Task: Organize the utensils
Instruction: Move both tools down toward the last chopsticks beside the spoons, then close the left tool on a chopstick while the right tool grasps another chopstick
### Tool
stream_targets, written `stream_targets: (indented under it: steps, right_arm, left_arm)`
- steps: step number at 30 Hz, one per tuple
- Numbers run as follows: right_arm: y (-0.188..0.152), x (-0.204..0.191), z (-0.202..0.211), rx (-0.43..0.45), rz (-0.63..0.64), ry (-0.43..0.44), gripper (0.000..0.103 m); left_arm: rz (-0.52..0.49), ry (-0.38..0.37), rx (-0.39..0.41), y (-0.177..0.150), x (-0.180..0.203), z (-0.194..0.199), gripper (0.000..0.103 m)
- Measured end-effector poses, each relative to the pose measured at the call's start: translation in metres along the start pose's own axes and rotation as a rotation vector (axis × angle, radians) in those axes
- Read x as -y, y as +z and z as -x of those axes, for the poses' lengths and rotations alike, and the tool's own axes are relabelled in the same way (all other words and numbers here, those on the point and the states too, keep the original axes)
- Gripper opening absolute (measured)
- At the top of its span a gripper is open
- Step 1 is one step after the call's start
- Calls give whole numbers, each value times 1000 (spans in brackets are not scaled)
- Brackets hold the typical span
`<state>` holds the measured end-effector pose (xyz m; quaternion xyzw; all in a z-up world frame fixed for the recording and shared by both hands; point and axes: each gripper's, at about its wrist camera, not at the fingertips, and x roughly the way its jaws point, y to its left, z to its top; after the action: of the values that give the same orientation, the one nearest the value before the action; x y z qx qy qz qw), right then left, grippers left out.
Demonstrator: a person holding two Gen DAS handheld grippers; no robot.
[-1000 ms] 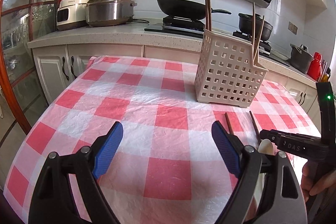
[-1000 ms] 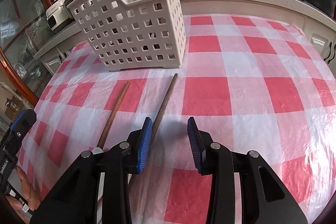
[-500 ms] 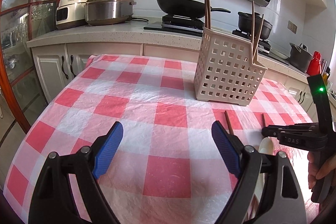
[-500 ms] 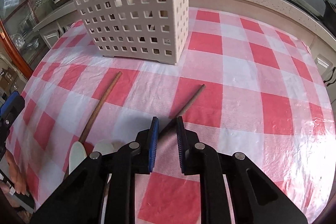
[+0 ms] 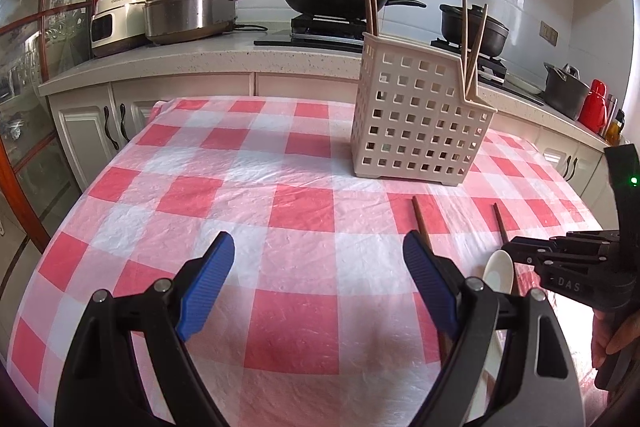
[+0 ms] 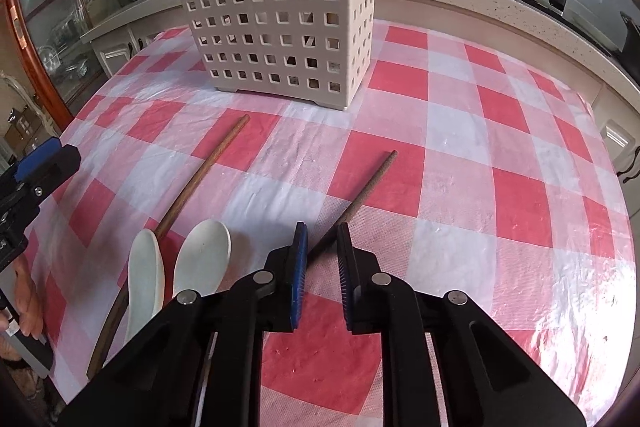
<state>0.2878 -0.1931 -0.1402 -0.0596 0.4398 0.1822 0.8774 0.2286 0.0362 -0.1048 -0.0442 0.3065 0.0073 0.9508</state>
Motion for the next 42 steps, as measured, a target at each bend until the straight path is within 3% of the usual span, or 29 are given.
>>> stream_targets:
  steps: [3, 8, 10, 17, 21, 23, 25, 26, 27, 30, 38, 42]
  right_arm:
    - [-5, 1, 9, 10, 48, 23, 0]
    - [-13, 10, 14, 9, 47, 17, 0]
    - [-14, 16, 11, -14, 22, -15, 0]
    - [-20, 25, 13, 5, -29, 32, 0]
    - [-21, 27, 14, 16, -52, 55, 3]
    - [-22, 28, 14, 19, -62, 59, 3]
    - [-22, 28, 15, 22, -73, 57, 9]
    - [-21, 28, 15, 23, -79, 55, 11]
    - [-21, 28, 15, 24, -84, 50, 14]
    - [-22, 28, 17, 28, -105, 42, 22]
    - [-15, 18, 17, 48, -180, 40, 22]
    - [-13, 8, 7, 39, -197, -31, 22]
  left_arm:
    - [6, -18, -26, 3, 2, -7, 83]
    - [-39, -48, -83, 7, 22, -25, 83]
    - [-82, -54, -120, 7, 35, -36, 75]
    - [-162, -72, -187, 9, 71, -63, 69]
    - [-171, -73, -250, 8, 80, -83, 45]
    - [-189, -66, -264, 6, 84, -87, 41]
    - [-201, -61, -264, 6, 84, -87, 33]
    - [-200, -51, -262, 6, 83, -87, 25]
    - [-200, -35, -259, 7, 82, -87, 8]
    - [-154, -46, -251, 9, 66, -83, 6]
    - [-82, -26, -180, 12, 24, -55, 6]
    - [-59, -40, -151, 10, 11, -41, 6]
